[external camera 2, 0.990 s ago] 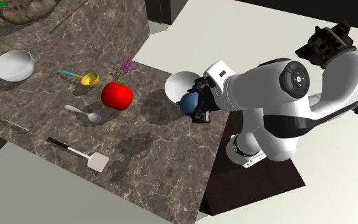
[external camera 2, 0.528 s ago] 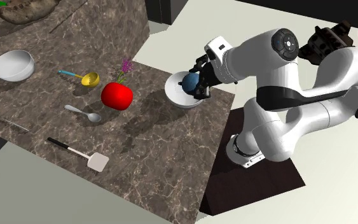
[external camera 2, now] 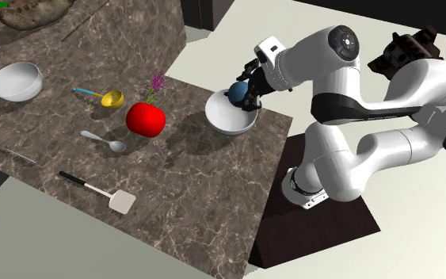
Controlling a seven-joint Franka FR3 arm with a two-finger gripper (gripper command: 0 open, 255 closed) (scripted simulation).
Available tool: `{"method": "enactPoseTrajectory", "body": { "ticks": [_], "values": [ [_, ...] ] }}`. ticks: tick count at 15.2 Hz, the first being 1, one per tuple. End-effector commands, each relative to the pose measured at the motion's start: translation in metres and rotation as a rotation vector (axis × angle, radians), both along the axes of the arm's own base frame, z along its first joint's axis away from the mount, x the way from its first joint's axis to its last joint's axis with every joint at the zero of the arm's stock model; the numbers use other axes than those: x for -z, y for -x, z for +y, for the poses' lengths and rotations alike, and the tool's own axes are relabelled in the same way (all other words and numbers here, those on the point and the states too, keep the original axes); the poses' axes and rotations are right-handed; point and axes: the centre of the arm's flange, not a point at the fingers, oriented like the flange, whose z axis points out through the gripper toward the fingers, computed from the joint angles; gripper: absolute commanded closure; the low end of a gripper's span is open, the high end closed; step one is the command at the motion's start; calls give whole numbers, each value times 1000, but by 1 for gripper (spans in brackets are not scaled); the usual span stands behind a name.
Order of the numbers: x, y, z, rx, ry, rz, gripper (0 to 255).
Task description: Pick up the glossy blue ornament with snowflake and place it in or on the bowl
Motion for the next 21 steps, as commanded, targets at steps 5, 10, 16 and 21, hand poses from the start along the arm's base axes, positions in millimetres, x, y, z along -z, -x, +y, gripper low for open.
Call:
{"method": "enactPoseTrajectory", "body": {
  "ticks": [5, 10, 16, 21],
  "values": [
    [32, -1, 0, 0, 0, -1, 255],
    [48, -1, 0, 0, 0, -1, 255],
    [48, -1, 0, 0, 0, -1, 0],
    [48, -1, 0, 0, 0, -1, 0]
  ]
}}
